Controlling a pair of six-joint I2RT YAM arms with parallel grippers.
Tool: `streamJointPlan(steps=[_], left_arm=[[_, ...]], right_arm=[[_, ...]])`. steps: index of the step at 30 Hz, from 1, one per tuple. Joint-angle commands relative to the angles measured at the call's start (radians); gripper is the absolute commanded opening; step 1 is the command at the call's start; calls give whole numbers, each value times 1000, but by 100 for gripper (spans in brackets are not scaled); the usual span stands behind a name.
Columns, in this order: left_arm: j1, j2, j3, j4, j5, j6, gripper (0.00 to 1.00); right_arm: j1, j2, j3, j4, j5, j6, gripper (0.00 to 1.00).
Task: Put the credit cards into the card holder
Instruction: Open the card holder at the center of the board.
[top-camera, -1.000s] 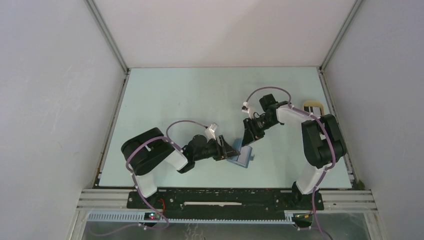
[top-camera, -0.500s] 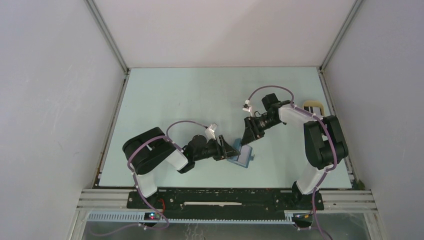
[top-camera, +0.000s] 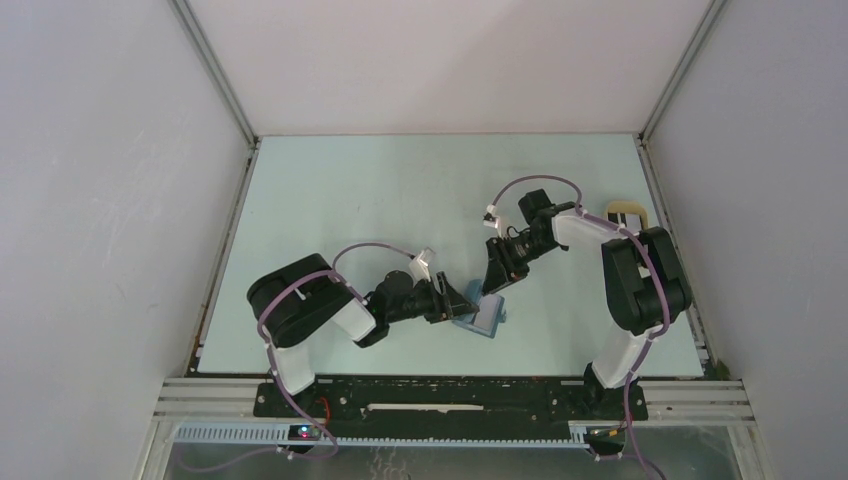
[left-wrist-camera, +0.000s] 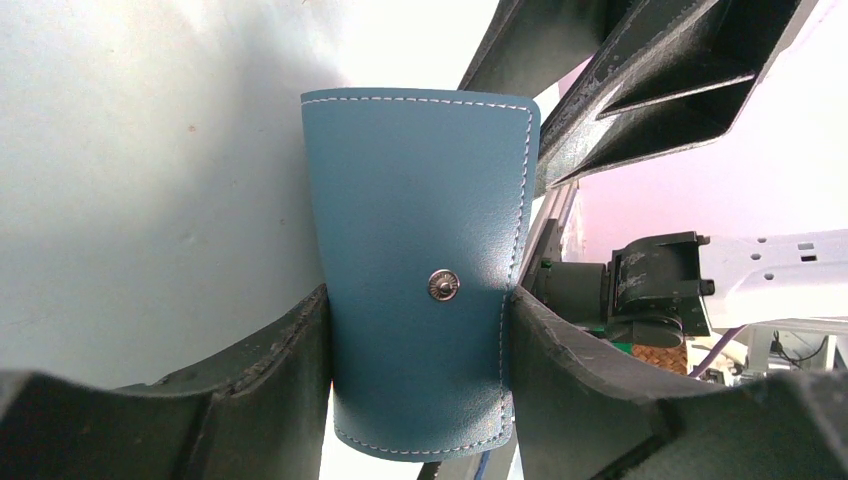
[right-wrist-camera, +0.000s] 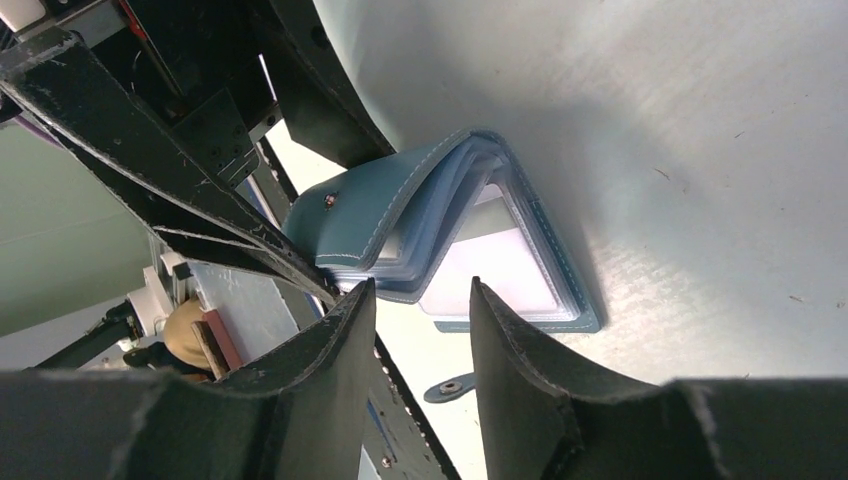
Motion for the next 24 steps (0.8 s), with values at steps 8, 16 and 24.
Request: streamJointPlan(steps=[8,16,24], left_arm=[[12,10,-18,130,36,-27,62],[14,11,-21,141,46,-26,66],[19,15,-27,150,51,-28,67]], right_arm=[[5,19,30,13,64,-6,47],[7,26,30,11,76,-13,49],[11,35,29,11,88,-22,50]])
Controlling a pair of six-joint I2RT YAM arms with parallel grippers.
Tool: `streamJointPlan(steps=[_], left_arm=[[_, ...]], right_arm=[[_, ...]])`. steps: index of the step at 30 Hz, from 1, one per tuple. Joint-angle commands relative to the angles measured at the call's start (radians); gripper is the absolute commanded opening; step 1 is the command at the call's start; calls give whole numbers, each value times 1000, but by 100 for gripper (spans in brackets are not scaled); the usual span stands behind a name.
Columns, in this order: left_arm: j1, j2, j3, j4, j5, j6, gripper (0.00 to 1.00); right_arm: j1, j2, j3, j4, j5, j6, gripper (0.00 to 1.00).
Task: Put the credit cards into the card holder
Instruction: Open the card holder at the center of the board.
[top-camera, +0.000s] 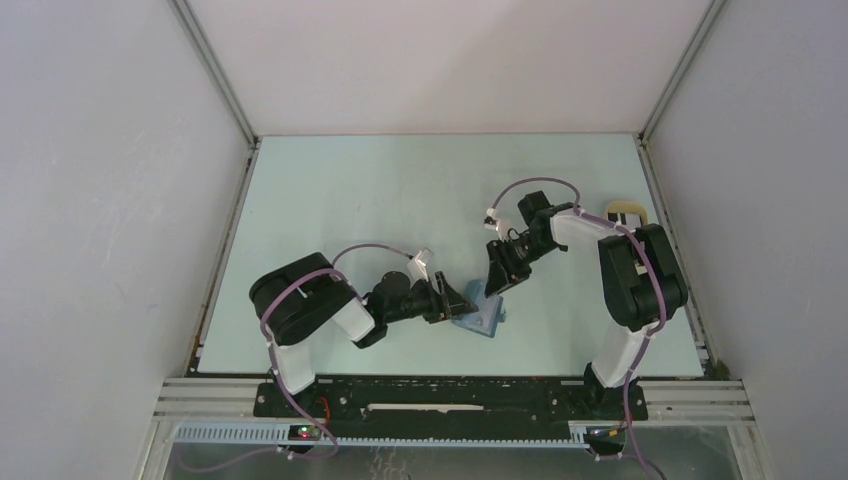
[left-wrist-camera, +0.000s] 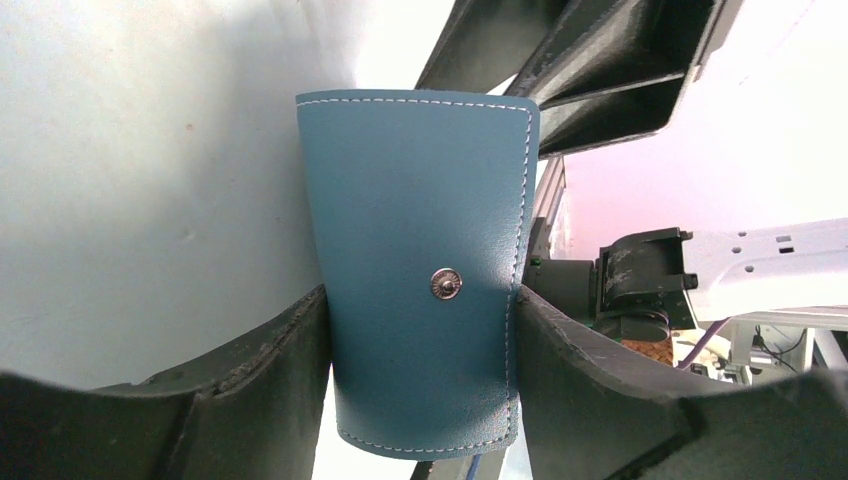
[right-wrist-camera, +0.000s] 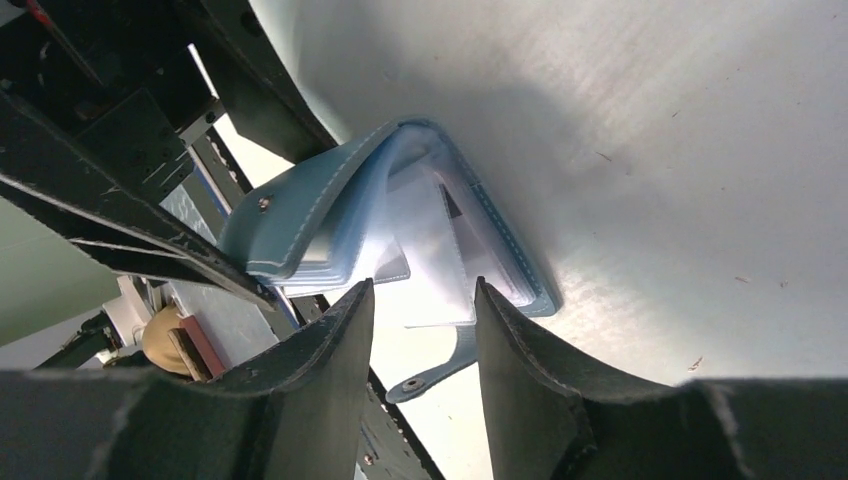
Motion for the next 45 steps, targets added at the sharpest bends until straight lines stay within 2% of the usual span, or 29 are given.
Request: streamJointPlan(steps=[1,12,18,23,28,31,36,41,45], left_arm=[[8,0,-12,103,34,-10,67],[10,17,-18,124,32,-19,60],[12,33,-23,153,34,-32,48],[16,59,-26,189,41,-44,31],[22,71,-39,225,37,-53,24],[23,73,-43,232,34,-53,24],[23,83,-43,245,34,-56,24],[23,90,-43,248,35,-57,24],[23,94,-40,248,36,-57,24]], right_arm=[[10,13,30,12,16,-19,51],[9,4,33,5,0,-30,54],[-4,-17,42,-7,2,-44,58],[-13,-36,42,-9,6,-53,59],[-22,-91,41,-9,63,-78,60],[-32,-141,40,-30,38,-127,60],[-23,-140,42,-95,-124,-226,60],[-25,-67,49,-66,-124,-160,60],[-31,-33,52,-39,-63,-117,60]])
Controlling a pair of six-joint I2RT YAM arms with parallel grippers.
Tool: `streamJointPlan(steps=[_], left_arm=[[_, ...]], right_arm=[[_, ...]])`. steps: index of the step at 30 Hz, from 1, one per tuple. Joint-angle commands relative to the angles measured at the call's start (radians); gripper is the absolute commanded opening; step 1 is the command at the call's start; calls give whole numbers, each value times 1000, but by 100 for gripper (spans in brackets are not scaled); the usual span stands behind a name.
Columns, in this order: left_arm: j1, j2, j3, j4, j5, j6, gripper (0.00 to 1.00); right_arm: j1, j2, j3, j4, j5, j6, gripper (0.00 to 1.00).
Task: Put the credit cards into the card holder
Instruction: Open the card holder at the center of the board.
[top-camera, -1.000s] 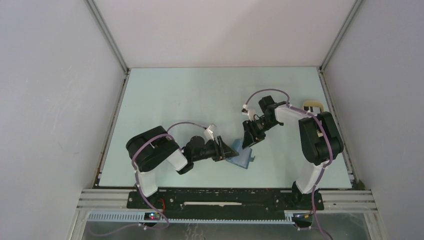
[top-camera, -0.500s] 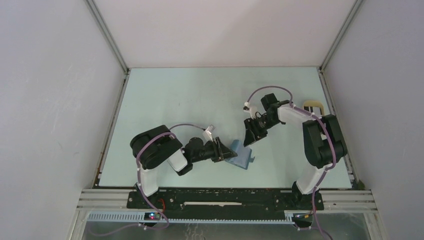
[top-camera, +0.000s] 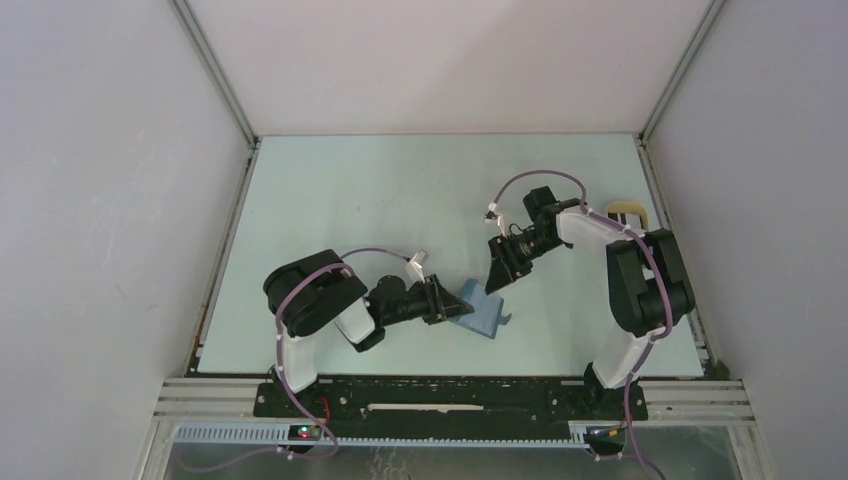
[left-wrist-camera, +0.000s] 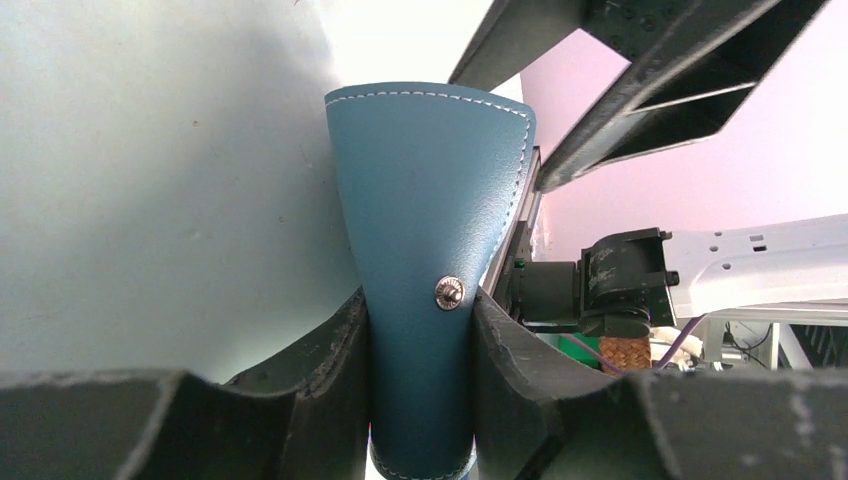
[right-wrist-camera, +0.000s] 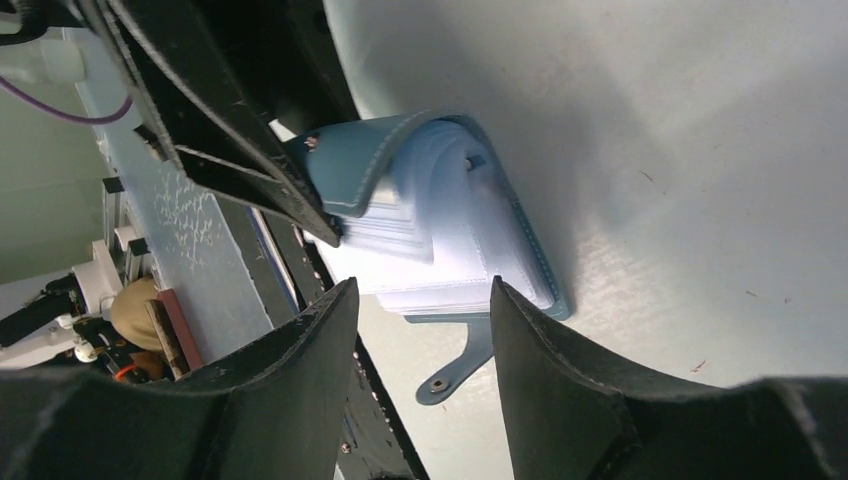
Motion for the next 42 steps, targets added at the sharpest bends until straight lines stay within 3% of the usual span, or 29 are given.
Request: streamJointPlan(steps=[1,13,28,42], left_arm=[[7,9,-8,72,17,-10,24],[6,18,-6,77,20,-12,23],[7,29,-6,78,8,-11,31],[7,29,-6,66,-6,-4,33]], right_arm=[[-7,34,32,20,27,39,60],[7,94,45,-12,-36,32,59],[12,117,49,-32,-38,37,58],[-7,112,37,-55,-66,37,57]])
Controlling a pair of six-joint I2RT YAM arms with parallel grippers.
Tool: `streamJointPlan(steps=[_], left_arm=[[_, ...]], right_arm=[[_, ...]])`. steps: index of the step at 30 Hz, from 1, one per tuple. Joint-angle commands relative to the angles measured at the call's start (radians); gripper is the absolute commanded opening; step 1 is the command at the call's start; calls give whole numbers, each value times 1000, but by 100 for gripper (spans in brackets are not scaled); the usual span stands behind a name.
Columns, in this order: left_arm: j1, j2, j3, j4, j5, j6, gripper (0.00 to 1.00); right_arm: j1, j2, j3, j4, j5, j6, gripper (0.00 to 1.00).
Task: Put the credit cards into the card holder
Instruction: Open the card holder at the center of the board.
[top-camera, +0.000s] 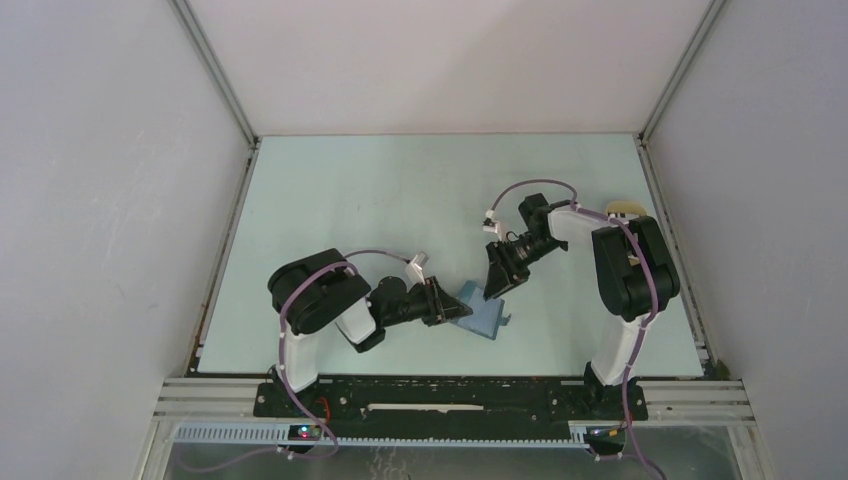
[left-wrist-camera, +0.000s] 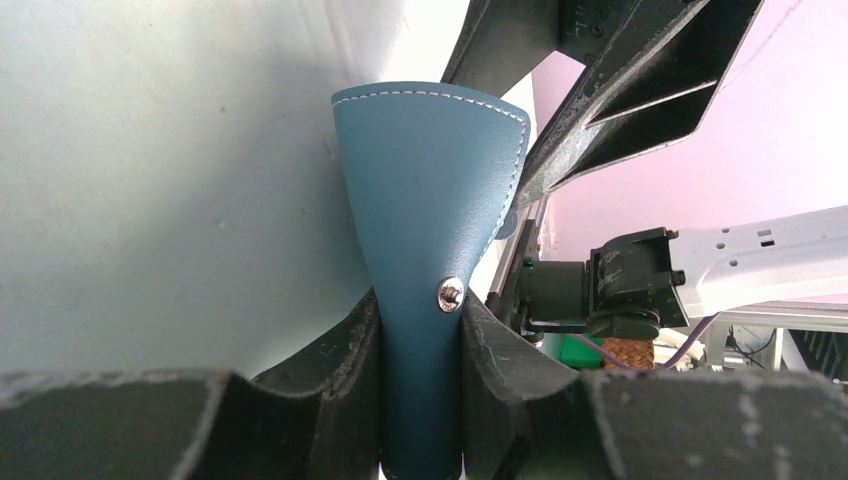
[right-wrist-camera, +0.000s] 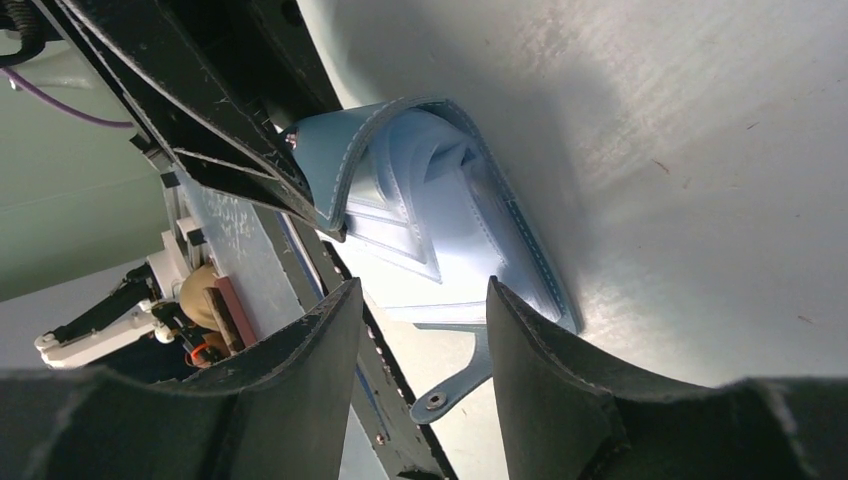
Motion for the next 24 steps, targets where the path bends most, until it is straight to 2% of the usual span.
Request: streamJointPlan(steps=[1,12,17,24], left_arm=[[6,2,-8,61,-9,2,33],[-27,-14,-33,67,-128,-10,32],[-48,4,-17,74,-170,-29,32],[-65,4,-13,77,-199,-34,32]], right_arm=[[-15,-17,11,-26,-52,-3,57],[-46,-62,-63,37,-93,97,57],[-59,-35,-79,60,-147,137,57],[-66,-19,-80,76,-126,175,57]])
